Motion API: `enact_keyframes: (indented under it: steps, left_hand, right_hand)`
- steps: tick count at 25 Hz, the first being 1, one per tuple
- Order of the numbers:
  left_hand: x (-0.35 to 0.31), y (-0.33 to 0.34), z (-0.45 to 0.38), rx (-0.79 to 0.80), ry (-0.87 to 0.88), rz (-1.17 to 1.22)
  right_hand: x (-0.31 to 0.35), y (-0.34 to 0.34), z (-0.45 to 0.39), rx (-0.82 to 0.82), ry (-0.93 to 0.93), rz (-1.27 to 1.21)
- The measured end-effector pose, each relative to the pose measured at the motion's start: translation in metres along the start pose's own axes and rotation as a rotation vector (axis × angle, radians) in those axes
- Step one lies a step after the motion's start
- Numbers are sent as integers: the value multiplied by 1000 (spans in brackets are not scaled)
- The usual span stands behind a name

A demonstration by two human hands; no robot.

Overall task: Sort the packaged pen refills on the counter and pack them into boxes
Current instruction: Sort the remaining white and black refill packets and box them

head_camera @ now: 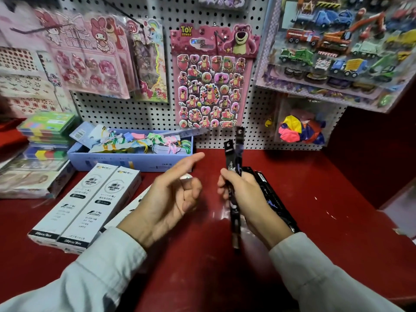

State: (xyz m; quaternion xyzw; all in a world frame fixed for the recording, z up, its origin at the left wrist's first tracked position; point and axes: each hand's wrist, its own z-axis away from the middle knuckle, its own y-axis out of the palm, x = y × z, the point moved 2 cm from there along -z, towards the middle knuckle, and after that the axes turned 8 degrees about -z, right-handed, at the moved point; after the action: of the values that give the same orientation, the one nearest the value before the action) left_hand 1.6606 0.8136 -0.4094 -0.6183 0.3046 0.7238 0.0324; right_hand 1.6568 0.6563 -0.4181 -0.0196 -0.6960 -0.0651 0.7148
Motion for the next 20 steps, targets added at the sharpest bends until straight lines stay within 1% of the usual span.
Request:
enact_keyframes:
  steps: [1,2,3,4,5,6,7,9,10,11,12,13,14,15,16,17,18,20]
  left_hand:
    - [5,1,0,-105,60,-143]
    - [11,3,-1,-171,93,-299]
    - [19,7,-1,-164,106,-442]
    - [28,12,0,-106,109,-551]
    - [36,16,1,-78,116,-629]
    - [41,17,1,-110,126,-665]
    - [43,16,0,-175,113,-654]
    - [46,10,-5,-289,19,-533]
    - [47,6,-8,-326,-17,-497]
    - [47,2,-11,-345,-43,-469]
    - [48,-1,-12,-345,-69,-432]
    - [48,-2,-13,-329,-92,-388]
    - [48,-2,-13,-306,-109,-358]
    - [49,-1,-12,-283,-114,-355]
    - [49,1,-11,-263,-109,-370]
    - [49,3,-9,-247,-98,-380]
    - [48,5,-8,-232,-83,-371]
    - [44,6,-8,-236,-33,-315]
  right_hand:
    - [2,1,2,12,32,-112]
    - [4,5,5,43,57,-212]
    - [3,11,8,78,81,-293]
    - [-2,16,10,95,105,-286]
    - [-8,20,12,87,129,-183]
    - [-15,22,13,93,151,-44]
    - [-18,23,13,156,180,41]
    - [-13,16,10,377,231,49]
    - [-5,6,6,416,237,28]
    - [3,-8,0,362,228,27]
    - [8,-27,-9,231,204,68]
    - [12,-49,-18,53,167,204]
    - [14,-71,-26,-112,142,490]
    - [11,-90,-32,-220,160,813]
    - [6,-104,-33,-268,232,1047]
    - [-2,-112,-33,-277,311,1149]
    - [-10,-116,-34,-277,356,1140]
    - [-17,-115,-37,-306,339,1093]
